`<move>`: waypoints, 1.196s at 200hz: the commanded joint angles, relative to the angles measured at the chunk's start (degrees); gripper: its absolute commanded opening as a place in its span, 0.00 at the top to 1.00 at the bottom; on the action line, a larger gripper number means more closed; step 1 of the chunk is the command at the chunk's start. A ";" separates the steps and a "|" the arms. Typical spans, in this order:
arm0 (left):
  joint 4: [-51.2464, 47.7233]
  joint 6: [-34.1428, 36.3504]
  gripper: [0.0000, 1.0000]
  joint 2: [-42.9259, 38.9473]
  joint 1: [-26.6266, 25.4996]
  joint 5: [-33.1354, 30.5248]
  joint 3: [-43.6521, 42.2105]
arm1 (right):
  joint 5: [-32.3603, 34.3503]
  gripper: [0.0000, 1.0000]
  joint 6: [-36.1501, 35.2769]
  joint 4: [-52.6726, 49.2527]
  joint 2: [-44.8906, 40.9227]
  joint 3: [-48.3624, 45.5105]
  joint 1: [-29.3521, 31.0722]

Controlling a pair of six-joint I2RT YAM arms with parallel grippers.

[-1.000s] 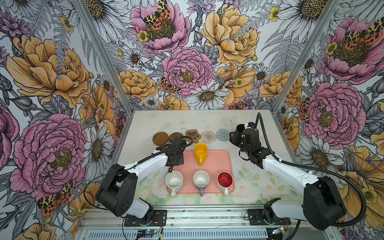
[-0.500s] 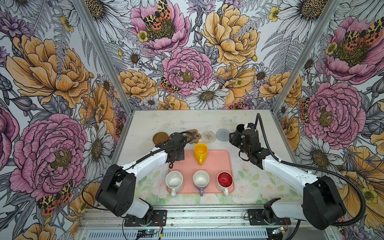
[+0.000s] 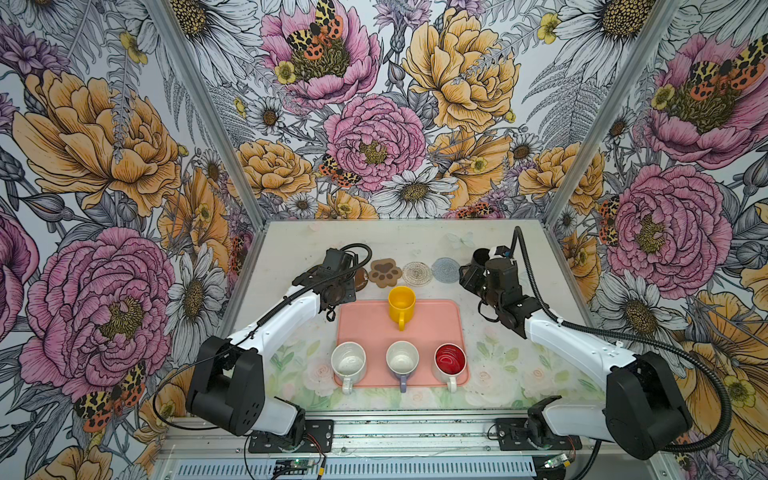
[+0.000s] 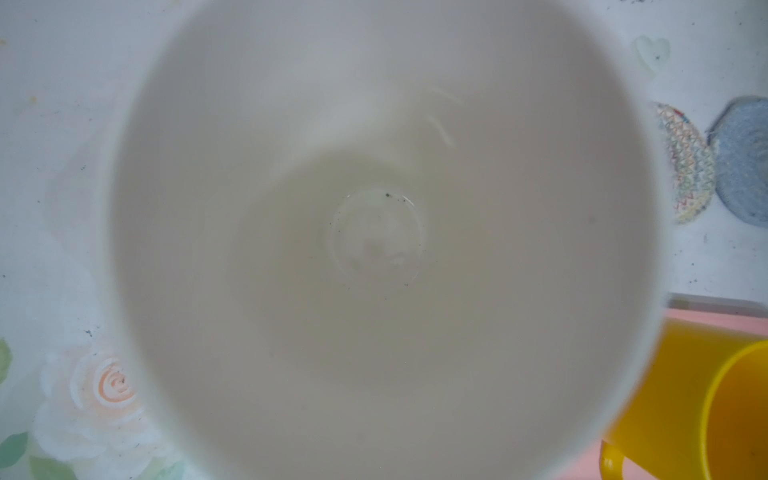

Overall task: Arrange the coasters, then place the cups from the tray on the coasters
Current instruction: 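Lift the white mug with the left gripper toward the plain brown coaster, then lower the white mug onto the plain brown wooden coaster with the left gripper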

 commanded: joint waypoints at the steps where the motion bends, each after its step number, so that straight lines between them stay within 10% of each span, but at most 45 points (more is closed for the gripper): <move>1: 2.65 2.84 1.00 -0.38 1.98 -1.21 3.55 | -0.46 0.45 0.66 1.66 -0.61 -0.74 -0.59; 239: 8.91 6.66 1.00 13.68 16.09 4.40 8.80 | 1.13 0.45 0.43 1.13 -5.69 -3.84 -2.52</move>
